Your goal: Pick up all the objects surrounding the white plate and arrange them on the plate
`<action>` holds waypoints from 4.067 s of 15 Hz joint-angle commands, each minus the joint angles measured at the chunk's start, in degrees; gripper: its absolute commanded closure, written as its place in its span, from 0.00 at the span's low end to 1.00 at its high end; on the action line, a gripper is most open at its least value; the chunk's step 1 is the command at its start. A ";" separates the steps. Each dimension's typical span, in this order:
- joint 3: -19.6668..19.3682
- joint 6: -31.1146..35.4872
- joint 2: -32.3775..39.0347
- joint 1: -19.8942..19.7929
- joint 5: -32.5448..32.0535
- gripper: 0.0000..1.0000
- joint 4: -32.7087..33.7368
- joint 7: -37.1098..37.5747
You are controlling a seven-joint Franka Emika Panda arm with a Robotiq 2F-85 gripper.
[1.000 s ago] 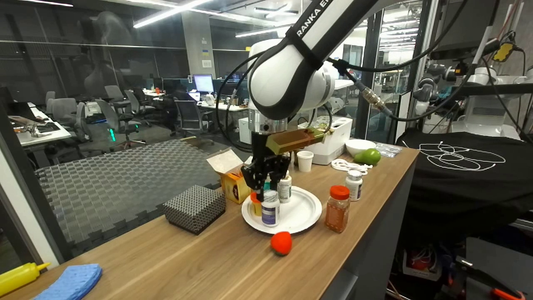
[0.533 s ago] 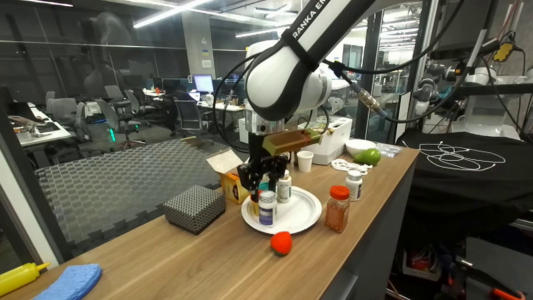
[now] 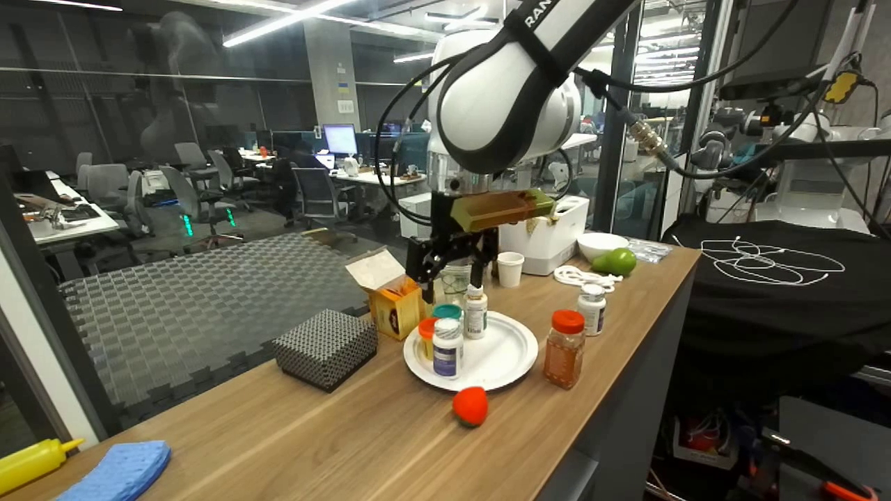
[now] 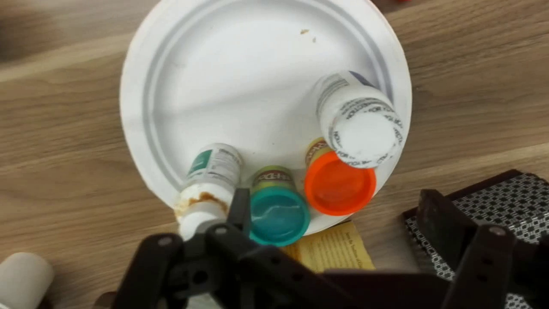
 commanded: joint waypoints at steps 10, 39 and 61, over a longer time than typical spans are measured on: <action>-7.25 4.70 -17.09 -8.12 -3.24 0.00 -23.55 14.05; -11.64 9.83 -9.97 -11.80 3.34 0.79 -19.62 18.19; -7.62 1.16 -11.41 -11.02 1.31 0.00 -17.68 17.28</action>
